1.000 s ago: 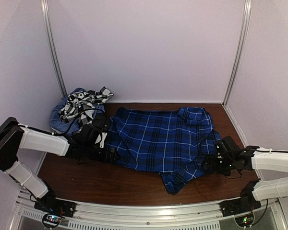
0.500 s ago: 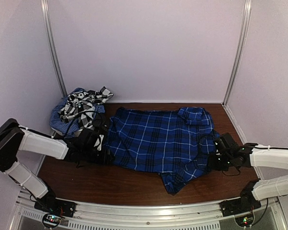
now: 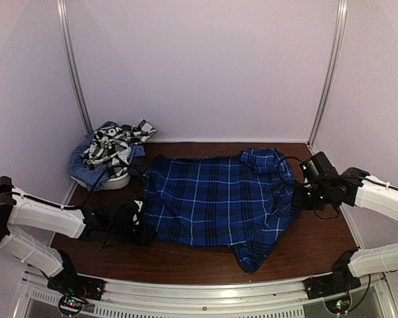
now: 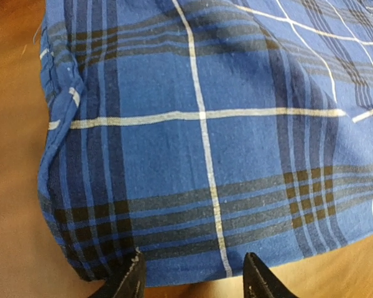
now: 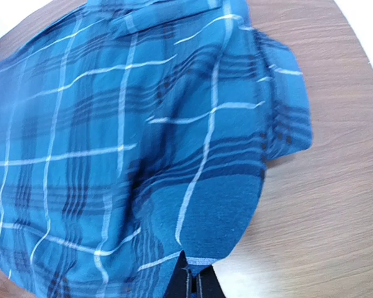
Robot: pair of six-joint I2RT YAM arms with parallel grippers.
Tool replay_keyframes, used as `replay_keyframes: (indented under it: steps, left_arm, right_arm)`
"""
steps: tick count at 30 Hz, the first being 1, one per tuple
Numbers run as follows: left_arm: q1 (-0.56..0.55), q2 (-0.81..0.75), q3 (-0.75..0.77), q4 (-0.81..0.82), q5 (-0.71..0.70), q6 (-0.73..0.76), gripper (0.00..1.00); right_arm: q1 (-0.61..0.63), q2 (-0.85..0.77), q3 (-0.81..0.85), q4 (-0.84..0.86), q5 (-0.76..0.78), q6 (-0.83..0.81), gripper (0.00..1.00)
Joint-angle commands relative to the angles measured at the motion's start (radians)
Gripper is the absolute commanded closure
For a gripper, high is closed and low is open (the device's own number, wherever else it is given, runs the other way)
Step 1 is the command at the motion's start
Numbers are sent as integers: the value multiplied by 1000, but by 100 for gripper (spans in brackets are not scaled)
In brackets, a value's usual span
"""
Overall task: Fold and stack the long sleeve shirts
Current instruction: Adjust the flattened shirt at the center of the board.
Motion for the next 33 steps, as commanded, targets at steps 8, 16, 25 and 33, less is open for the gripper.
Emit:
replay_keyframes:
  steps: [8, 16, 25, 33]
  left_arm:
    - [-24, -150, -30, -263, -115, -97, 48]
    - [-24, -20, 49, -196, -94, -51, 48]
    - [-23, -44, 115, -210, -113, -11, 42]
    - [-24, -18, 204, -231, -116, 31, 37]
  right_arm:
    - [-122, 172, 248, -57, 59, -198, 98]
    - [-161, 479, 361, 124, -30, -267, 77]
    - [-161, 462, 271, 195, -94, -245, 19]
    - [-79, 146, 12, 187, -108, -92, 3]
